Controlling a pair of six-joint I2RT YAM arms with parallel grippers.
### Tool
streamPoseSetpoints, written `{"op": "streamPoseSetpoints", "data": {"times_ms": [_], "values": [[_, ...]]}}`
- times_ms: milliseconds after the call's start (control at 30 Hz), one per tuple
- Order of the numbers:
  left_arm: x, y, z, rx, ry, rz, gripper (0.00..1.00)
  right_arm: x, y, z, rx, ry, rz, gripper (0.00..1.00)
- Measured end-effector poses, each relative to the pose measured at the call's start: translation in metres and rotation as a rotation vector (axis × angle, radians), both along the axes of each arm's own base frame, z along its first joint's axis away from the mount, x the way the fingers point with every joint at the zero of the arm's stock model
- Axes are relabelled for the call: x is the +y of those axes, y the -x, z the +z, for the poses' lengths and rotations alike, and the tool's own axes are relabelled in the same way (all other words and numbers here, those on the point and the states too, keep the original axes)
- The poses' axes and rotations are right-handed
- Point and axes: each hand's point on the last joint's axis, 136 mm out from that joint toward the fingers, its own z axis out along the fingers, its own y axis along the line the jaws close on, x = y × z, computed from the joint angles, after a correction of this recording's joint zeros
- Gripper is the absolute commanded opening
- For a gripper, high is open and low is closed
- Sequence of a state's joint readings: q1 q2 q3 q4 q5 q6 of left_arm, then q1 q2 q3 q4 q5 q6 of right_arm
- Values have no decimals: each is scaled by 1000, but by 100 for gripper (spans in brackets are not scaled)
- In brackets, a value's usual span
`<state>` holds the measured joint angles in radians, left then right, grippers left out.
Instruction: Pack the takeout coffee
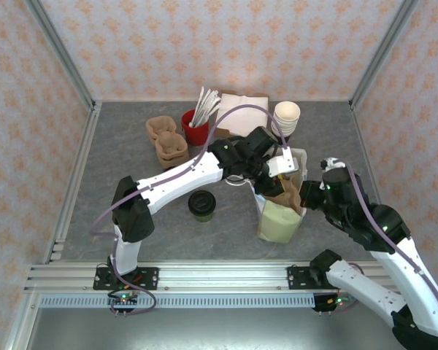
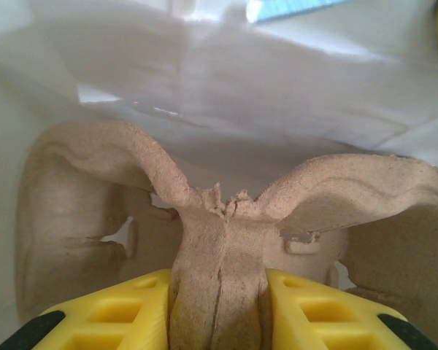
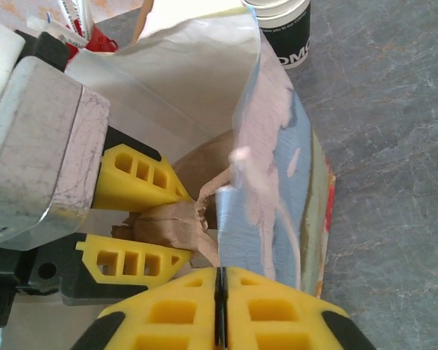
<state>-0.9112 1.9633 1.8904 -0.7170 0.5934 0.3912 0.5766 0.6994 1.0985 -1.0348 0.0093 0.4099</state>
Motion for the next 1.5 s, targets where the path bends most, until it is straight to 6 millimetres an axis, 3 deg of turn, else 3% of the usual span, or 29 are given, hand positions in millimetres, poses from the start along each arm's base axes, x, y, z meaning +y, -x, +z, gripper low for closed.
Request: {"op": "streamPoseSetpoints", "data": {"times_ms": [300, 467, 533, 700, 867, 1000, 1267, 1500], "values": [[2, -4, 1, -4, -28, 18, 34, -15, -14, -23, 132, -66, -114, 47], [2, -5, 5, -3, -28, 26, 34, -7, -17, -30, 185, -88, -84, 51], [3, -5, 4, -2, -34, 29, 34, -5, -19, -34, 205, -91, -75, 49], [6, -7, -2, -1, -60, 42, 34, 1, -26, -41, 238, -87, -52, 26], [9, -9, -11, 11, -95, 63, 34, 7, -29, -36, 218, -103, -18, 9], [11, -12, -12, 11, -101, 77, 34, 13, -31, -32, 210, -114, 13, 1], [21, -24, -15, 10, -124, 133, 34, 34, -41, -20, 172, -196, 94, 0], [52, -26, -8, 9, -151, 191, 35, 56, -52, -18, 162, -300, 159, 0]]}}
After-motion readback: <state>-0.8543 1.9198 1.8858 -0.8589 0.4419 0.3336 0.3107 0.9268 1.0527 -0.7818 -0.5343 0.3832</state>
